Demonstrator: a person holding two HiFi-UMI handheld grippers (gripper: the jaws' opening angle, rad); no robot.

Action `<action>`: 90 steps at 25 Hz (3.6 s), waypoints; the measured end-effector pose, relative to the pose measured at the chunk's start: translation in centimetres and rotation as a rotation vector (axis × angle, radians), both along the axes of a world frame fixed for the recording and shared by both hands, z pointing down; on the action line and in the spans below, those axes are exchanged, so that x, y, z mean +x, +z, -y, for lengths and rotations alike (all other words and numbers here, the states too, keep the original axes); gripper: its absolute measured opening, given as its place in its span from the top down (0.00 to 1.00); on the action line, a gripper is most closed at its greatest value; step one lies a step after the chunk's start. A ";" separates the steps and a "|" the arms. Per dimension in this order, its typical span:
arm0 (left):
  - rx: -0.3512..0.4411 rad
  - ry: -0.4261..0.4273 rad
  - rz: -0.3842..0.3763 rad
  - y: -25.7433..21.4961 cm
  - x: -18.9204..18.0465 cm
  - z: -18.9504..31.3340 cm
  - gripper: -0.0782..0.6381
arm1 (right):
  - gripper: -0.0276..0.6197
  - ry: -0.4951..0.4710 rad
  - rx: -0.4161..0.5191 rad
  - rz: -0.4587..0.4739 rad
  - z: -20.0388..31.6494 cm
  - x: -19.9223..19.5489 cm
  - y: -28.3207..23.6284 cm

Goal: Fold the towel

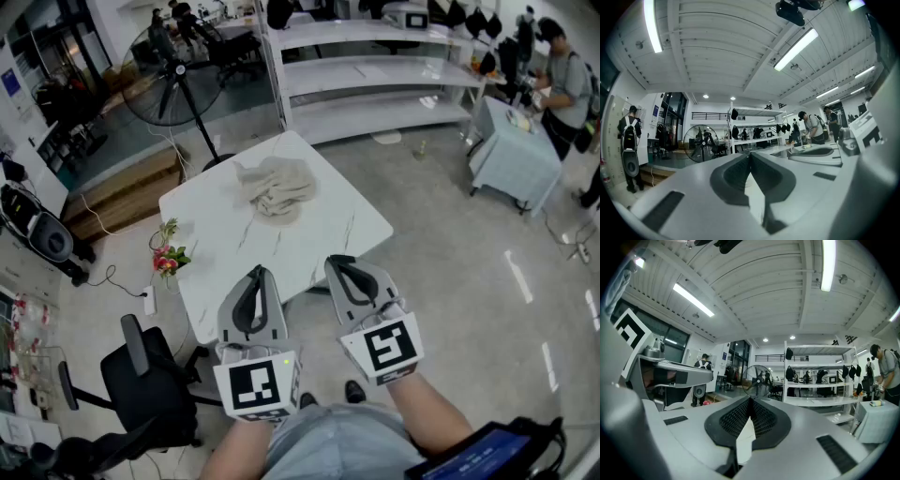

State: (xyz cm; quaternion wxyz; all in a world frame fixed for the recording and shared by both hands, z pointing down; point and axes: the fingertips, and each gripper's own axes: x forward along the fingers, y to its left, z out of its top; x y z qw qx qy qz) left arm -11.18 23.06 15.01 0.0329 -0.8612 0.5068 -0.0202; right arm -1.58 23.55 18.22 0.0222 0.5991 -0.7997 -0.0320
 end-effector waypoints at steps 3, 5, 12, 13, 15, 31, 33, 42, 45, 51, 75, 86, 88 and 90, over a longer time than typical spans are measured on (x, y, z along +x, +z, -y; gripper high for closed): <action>-0.008 -0.006 0.003 0.6 0.6 -0.3 0.88 | 0.94 -0.017 0.007 -0.018 -0.1 0.5 0.6; -0.018 -0.009 0.005 1.2 0.6 -0.9 0.88 | 0.94 -0.019 0.005 -0.018 -0.6 0.5 1.0; -0.010 -0.066 0.069 1.8 3.0 -1.2 0.88 | 0.91 -0.073 0.019 0.034 -0.7 3.5 1.3; -0.027 -0.086 0.074 2.2 3.1 -1.2 0.88 | 0.91 -0.088 0.013 0.028 -0.6 3.7 1.6; -0.059 -0.119 0.079 3.1 3.1 -1.3 0.88 | 0.91 -0.109 -0.006 0.027 -0.3 3.9 2.4; -0.096 -0.164 0.075 5.7 2.3 5.3 0.88 | 0.91 -0.139 -0.079 0.010 7.2 4.5 6.0; -0.112 -0.163 0.068 6.6 1.8 7.6 0.88 | 0.91 -0.135 -0.090 -0.001 9.3 4.3 6.7; -0.185 -0.125 0.054 10.0 -0.5 20.4 0.88 | 0.91 -0.086 -0.169 -0.036 21.1 2.9 9.7; -0.200 -0.108 0.046 10.6 -1.2 24.4 0.88 | 0.92 -0.055 -0.184 -0.040 24.7 2.9 10.1; -0.210 -0.089 0.023 10.8 -2.5 30.3 0.88 | 0.92 -0.004 -0.201 -0.062 30.0 2.9 9.9; -0.290 -0.235 0.028 13.6 -4.0 43.7 0.88 | 0.91 -0.130 -0.186 -0.070 42.1 3.8 9.8; -0.489 -0.214 -0.105 20.7 -2.9 51.3 0.51 | 0.68 -0.215 -0.261 -0.030 46.3 5.2 15.1; -0.526 -0.215 -0.109 22.0 -2.9 52.3 0.51 | 0.68 -0.220 -0.269 -0.034 46.8 5.4 15.9; -0.562 -0.218 -0.122 23.2 -2.9 53.0 0.51 | 0.68 -0.225 -0.283 -0.042 47.1 5.5 16.7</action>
